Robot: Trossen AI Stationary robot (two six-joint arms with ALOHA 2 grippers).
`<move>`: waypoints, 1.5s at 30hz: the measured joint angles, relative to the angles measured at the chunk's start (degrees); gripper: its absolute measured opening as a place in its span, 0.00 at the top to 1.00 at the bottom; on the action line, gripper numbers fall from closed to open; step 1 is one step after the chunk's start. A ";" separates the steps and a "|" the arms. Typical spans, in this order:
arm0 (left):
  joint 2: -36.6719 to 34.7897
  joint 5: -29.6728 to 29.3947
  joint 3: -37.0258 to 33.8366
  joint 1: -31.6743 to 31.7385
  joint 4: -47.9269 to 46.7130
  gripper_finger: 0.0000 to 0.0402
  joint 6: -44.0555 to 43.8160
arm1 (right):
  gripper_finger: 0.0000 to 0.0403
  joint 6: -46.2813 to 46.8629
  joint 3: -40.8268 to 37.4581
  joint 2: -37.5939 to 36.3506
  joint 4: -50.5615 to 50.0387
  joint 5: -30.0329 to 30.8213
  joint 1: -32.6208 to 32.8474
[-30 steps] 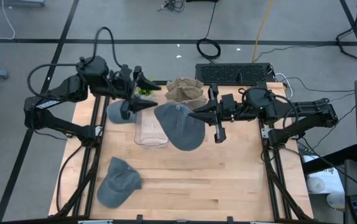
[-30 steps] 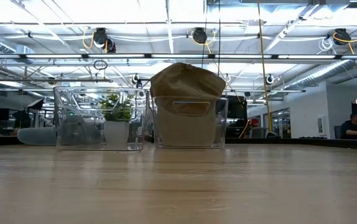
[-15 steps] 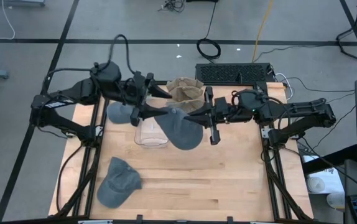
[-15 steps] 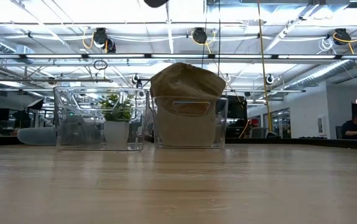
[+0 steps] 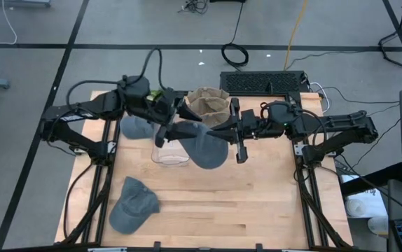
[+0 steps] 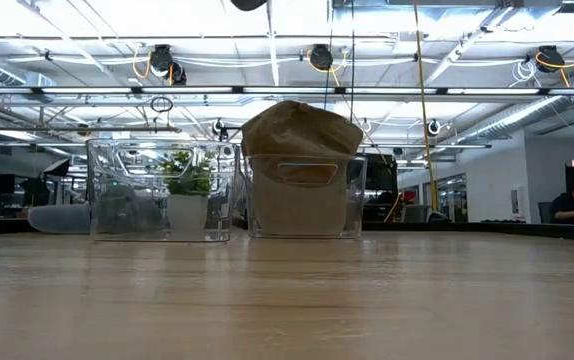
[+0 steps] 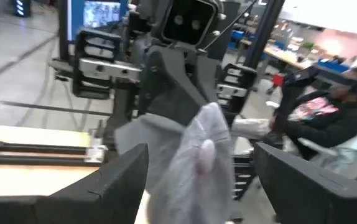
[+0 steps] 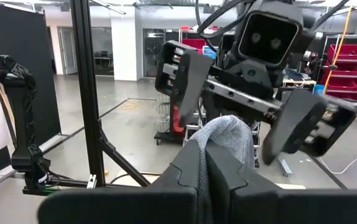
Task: Pick & Place hat
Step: Put the right blue cap into the left transparent bin
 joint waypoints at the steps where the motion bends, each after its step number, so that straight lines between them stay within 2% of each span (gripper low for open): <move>1: 0.14 1.05 0.01 -0.03 -0.11 0.26 -0.88 | 1.00 -0.03 0.00 0.00 0.00 0.00 0.00; 4: 0.51 2.30 -0.08 -0.04 -0.20 0.31 -1.91 | 1.00 -0.06 0.00 0.00 -0.03 0.02 0.00; 7: 0.18 2.30 -0.06 -0.03 0.38 0.41 -1.79 | 1.00 -0.12 0.00 0.00 -0.04 0.04 0.00; 12: -0.04 2.20 -0.06 -0.03 0.29 0.62 -2.86 | 1.00 -0.19 0.00 0.00 -0.03 0.06 0.00; 19: -0.17 3.05 -0.06 0.68 0.38 0.93 -9.87 | 1.00 -0.76 0.00 0.00 0.22 0.16 0.00; 28: -0.20 4.52 -0.06 1.35 0.00 0.95 -8.89 | 0.99 -3.77 0.00 0.00 0.24 0.17 0.02; 34: -1.38 9.25 -0.06 1.37 -0.75 0.95 -2.80 | 0.92 -3.97 0.00 0.00 0.26 0.20 0.02; 39: -3.59 10.83 -0.08 1.81 -2.51 0.95 1.24 | 0.86 -3.94 0.00 -0.40 -0.84 0.22 0.02; 45: -7.08 11.31 -0.04 3.56 -4.69 0.95 0.14 | 0.78 -3.51 0.00 -0.91 -4.44 6.40 0.10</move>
